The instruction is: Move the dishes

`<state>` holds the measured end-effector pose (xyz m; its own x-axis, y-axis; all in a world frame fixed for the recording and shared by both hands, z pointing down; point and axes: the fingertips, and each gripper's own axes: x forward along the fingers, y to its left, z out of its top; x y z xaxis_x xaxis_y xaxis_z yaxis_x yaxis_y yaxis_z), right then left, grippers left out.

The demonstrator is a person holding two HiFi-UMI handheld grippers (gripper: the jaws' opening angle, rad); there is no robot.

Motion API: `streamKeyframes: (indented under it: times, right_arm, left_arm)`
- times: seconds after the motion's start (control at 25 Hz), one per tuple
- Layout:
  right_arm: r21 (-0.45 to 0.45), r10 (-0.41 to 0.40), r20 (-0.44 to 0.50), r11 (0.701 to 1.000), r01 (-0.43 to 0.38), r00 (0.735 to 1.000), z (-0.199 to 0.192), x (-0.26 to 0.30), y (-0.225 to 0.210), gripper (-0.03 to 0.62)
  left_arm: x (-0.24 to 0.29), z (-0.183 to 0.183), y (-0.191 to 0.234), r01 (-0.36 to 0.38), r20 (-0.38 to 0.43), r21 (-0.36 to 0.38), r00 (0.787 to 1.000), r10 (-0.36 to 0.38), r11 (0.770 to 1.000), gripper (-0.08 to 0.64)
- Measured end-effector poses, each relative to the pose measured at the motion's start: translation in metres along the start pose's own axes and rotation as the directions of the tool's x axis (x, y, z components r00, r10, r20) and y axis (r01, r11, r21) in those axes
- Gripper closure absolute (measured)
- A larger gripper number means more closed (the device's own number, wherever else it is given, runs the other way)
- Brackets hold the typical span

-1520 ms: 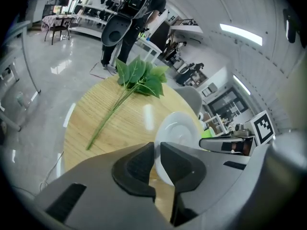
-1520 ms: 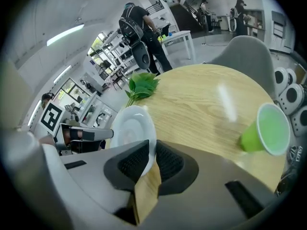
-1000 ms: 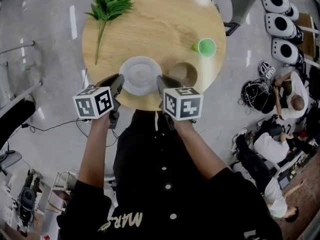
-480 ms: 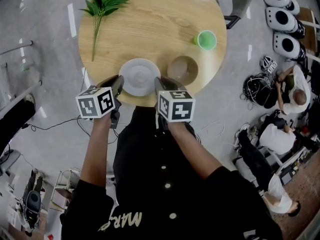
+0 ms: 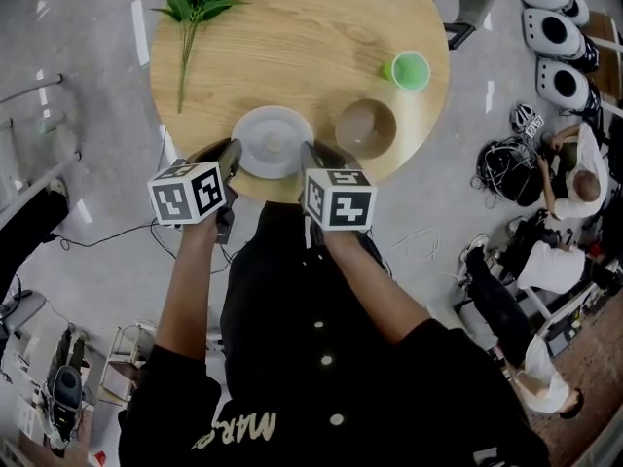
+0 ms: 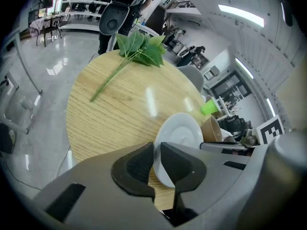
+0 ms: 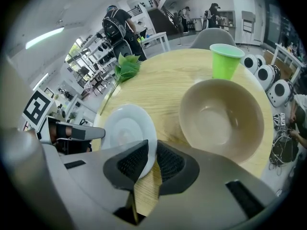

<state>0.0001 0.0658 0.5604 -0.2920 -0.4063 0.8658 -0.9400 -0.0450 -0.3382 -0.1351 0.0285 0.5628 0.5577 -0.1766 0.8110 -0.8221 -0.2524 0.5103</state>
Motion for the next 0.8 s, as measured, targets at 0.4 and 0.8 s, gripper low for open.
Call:
streamKeyframes:
  times: [0.4,0.8]
  right_arm:
    - [0.002,-0.013,0.01,1.0,0.013,1.0,-0.003,0.009,-0.005,0.531]
    - [-0.038,-0.032,0.019,0.999,0.032,0.999,-0.003,0.01,-0.004,0.491]
  left_arm:
    - [0.008,0.001,0.004,-0.03,0.009,0.011,1.0,0.03,0.999,0.505]
    - [0.012,-0.001,0.001,-0.026,0.019,0.029,0.999,0.025,0.999,0.461]
